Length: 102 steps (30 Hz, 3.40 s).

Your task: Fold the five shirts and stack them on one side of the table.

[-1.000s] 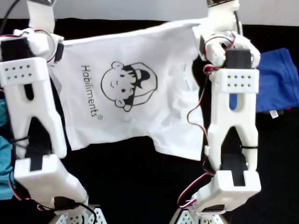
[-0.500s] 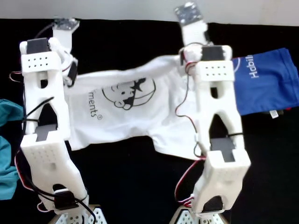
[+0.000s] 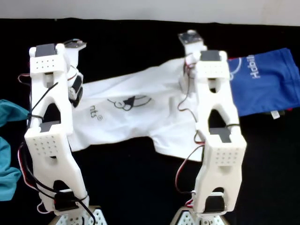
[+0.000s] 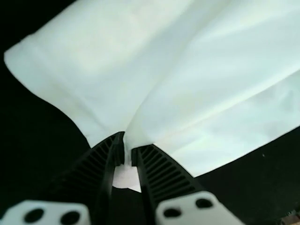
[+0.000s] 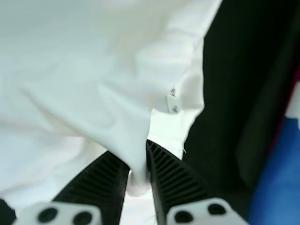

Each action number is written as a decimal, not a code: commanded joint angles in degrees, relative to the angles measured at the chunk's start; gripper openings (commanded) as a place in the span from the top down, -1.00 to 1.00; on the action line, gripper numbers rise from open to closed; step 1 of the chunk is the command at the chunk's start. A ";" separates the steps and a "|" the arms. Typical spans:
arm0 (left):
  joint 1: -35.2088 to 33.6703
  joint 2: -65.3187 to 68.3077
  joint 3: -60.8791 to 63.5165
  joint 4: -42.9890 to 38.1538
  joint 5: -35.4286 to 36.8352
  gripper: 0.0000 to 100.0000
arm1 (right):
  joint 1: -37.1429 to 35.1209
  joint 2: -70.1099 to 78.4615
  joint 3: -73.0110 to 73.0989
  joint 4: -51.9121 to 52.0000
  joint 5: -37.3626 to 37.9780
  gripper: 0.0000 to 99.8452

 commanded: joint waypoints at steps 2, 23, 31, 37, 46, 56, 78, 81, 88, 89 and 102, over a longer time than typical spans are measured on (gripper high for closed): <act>0.22 -7.16 0.75 2.46 -0.70 0.98 | 2.77 -7.08 -2.86 8.22 -0.70 0.99; -0.57 -31.43 48.22 -11.43 -11.69 0.98 | 3.03 -31.60 37.41 3.56 -0.18 0.99; -0.75 -32.84 56.92 -18.46 -12.40 0.98 | 3.74 -36.88 51.56 -3.38 1.67 0.99; -1.01 -34.51 56.57 -18.02 -12.40 0.98 | 3.56 -39.52 51.65 -0.48 1.58 0.99; -1.01 -35.12 61.93 -22.15 -12.57 0.98 | 2.51 -47.25 62.02 -2.51 1.76 0.99; -0.92 -35.03 62.02 -22.42 -12.48 0.97 | 2.51 -47.25 69.32 -9.89 1.76 0.99; -4.97 -34.95 25.89 -3.60 -12.22 0.61 | 2.33 -47.16 36.70 5.14 1.32 0.74; -2.42 -34.86 27.30 -6.95 -11.69 0.86 | 1.80 -46.20 36.88 -2.24 1.32 0.98; 6.29 -21.93 32.22 -20.13 -2.02 0.98 | -1.01 -30.64 33.36 -10.15 1.32 0.96; 6.29 -19.03 31.34 -21.80 -0.88 0.98 | -0.92 -27.91 31.87 -11.30 1.32 0.96; -7.87 12.44 -1.27 -18.55 0.97 0.98 | 1.19 0.31 9.71 -20.09 1.41 0.96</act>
